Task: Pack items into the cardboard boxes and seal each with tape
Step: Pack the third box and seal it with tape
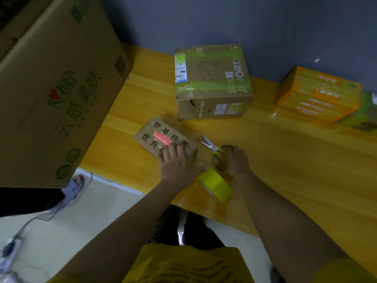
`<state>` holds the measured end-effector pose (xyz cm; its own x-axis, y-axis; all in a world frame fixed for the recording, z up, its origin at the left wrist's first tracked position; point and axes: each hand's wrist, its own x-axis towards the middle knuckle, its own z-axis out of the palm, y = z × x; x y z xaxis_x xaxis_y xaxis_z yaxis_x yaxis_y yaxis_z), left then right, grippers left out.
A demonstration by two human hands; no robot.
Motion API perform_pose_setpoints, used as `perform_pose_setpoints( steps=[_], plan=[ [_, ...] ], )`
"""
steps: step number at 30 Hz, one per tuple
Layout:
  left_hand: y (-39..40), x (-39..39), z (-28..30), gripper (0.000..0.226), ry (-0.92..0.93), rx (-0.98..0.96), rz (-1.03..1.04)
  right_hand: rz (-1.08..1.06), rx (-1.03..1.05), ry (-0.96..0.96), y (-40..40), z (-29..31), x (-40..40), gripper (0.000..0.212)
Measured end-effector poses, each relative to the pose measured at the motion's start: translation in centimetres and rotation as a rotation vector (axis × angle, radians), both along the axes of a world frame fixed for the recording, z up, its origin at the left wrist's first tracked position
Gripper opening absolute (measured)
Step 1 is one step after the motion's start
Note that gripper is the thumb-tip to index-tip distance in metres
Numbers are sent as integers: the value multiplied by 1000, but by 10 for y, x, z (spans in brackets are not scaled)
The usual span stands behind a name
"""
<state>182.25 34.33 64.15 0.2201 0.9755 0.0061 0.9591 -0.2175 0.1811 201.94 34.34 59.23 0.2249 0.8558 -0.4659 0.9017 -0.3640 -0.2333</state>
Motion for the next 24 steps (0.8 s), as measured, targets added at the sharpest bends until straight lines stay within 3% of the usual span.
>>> perform_pose_setpoints(
  steps=[2,4,11,13,17,24],
  plan=[
    [-4,4,-3,99,40,-27,2,129,0,-142,2,-3,-2,50],
    [-5,5,-6,112,64,-80,11,170,-9,-164,9,-2,0,46],
    [-2,-2,-1,149,104,-221,-96,96,-214,167,17,55,44,51],
    [-5,-4,0,149,102,-244,-86,145,-328,189,20,89,52,55],
    [-9,2,4,144,98,-351,-41,428,-568,-27,35,134,43,52],
    [-11,10,8,143,114,-359,-38,641,-698,-154,71,133,-3,56]
  ],
)
